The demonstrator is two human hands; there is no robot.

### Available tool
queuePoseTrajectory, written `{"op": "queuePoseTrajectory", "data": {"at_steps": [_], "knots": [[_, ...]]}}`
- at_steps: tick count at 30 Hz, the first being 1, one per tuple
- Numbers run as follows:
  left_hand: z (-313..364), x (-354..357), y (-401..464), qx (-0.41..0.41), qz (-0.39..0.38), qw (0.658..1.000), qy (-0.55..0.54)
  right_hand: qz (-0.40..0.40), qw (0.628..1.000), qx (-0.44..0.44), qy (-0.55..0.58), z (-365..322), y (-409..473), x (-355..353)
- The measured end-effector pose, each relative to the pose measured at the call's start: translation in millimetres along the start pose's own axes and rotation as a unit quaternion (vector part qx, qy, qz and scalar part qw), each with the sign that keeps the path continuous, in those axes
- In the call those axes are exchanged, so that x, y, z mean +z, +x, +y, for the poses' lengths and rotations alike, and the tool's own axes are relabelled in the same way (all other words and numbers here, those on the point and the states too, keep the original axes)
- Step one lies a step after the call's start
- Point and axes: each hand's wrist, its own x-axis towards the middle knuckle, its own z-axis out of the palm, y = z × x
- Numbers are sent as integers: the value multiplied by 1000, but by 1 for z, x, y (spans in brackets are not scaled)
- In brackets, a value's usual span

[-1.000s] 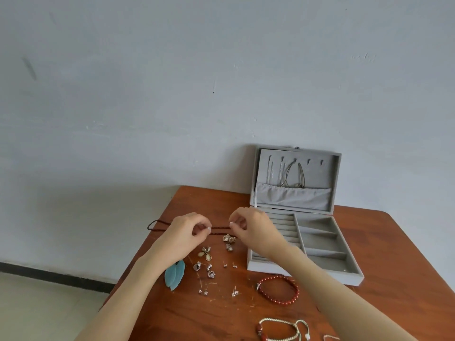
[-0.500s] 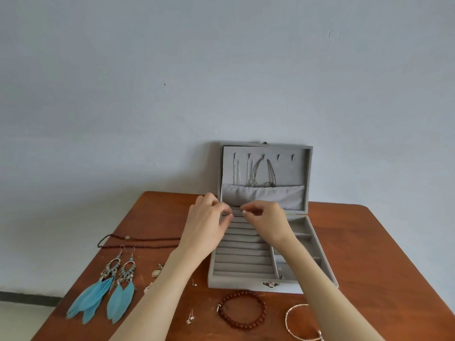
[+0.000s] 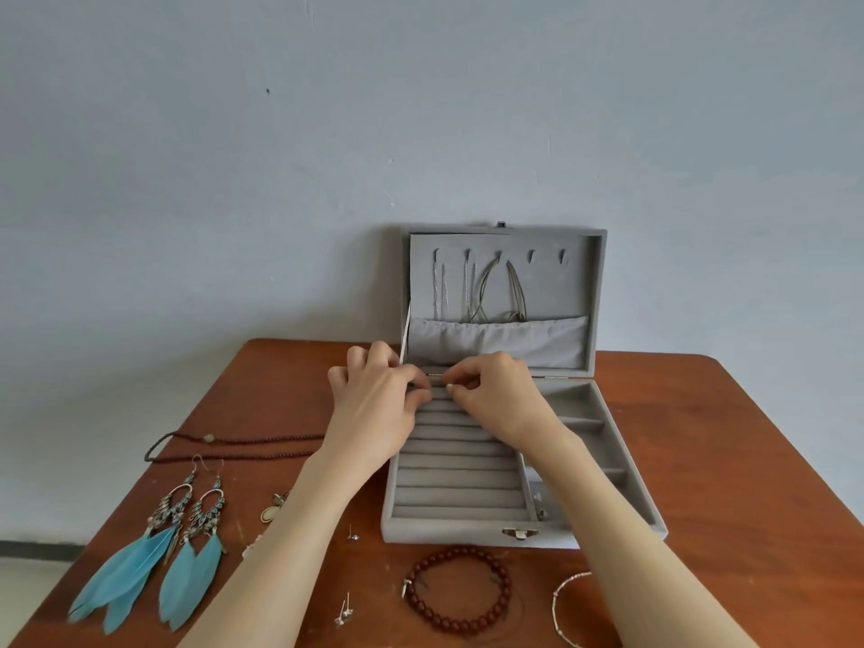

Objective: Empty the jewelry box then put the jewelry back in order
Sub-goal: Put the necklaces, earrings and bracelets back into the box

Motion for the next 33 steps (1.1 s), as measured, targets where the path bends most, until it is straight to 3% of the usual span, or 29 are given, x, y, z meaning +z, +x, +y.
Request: {"op": "queuePoseTrajectory", "data": {"at_steps": [14, 28, 33], "knots": [[5, 6, -5, -36, 25, 998, -39, -4, 1000, -26, 5, 2, -1, 4], [1, 0, -6, -6, 29, 998, -55, 14, 1000, -25, -5, 1, -2, 7], [-11, -28, -7, 49, 28, 979, -198, -3, 999, -42, -18, -5, -9, -1]]}}
